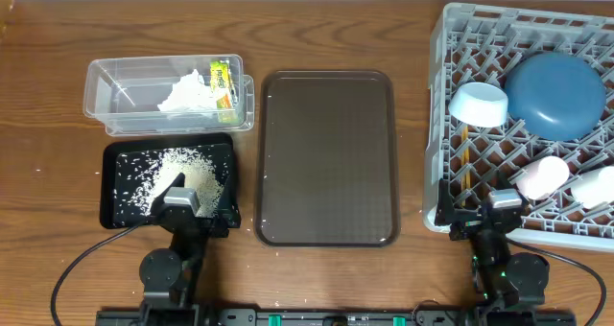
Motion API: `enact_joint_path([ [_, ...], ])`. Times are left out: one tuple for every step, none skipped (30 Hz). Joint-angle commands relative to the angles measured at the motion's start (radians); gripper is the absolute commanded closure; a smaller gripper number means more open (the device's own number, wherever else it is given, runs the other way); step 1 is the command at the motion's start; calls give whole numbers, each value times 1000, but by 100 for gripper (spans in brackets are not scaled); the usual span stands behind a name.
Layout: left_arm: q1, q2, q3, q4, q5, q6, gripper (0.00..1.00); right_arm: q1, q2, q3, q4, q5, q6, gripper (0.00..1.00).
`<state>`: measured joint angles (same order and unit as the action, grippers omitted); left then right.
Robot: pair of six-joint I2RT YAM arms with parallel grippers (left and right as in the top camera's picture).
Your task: Sort waste into correct bins and load items into the dishwasher rack
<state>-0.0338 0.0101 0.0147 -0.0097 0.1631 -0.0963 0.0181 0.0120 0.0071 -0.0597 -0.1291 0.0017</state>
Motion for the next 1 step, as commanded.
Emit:
enact_joint_path([
  [1,-6,-11,-43,8,17,7,8,-6,-2,-4,10,-10,1],
])
